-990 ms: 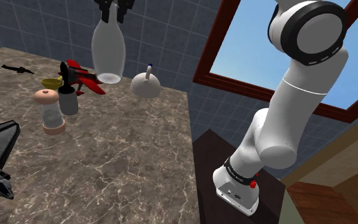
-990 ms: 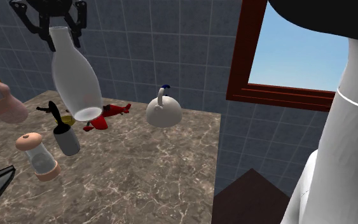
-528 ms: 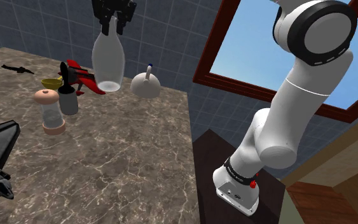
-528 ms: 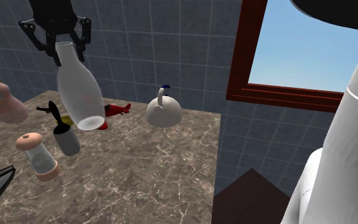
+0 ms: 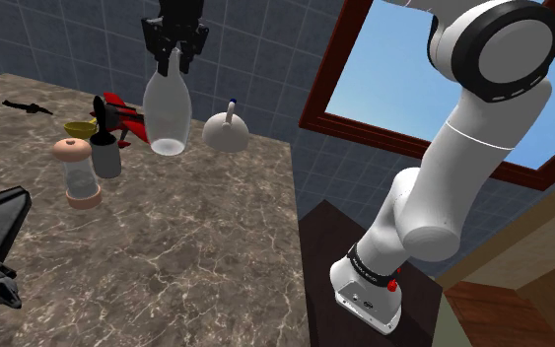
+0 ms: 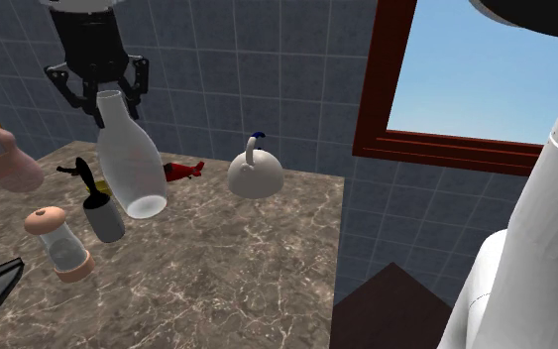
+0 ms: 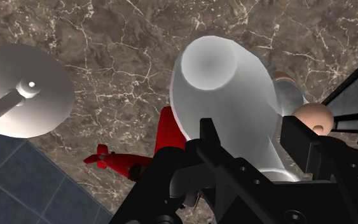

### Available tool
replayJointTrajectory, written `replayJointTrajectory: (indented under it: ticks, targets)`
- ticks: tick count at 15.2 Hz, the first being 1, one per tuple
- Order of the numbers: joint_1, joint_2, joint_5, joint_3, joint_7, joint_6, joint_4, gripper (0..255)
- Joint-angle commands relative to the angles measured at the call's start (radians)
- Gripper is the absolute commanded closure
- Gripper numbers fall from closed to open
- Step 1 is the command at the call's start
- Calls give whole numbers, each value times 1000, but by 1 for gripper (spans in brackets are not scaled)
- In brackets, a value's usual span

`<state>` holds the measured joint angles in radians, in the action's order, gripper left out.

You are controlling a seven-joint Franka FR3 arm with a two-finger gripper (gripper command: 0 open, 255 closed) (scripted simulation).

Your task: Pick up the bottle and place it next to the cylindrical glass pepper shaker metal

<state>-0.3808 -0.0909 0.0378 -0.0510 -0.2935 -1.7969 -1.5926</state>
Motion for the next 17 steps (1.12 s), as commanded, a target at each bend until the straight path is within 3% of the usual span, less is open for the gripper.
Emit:
replayJointTrajectory:
  ticks: [1, 17]
  targets:
    - [0, 5, 0, 0, -1, -28, -32, 255]
    - [1, -5, 3, 1, -8, -241, -235, 255]
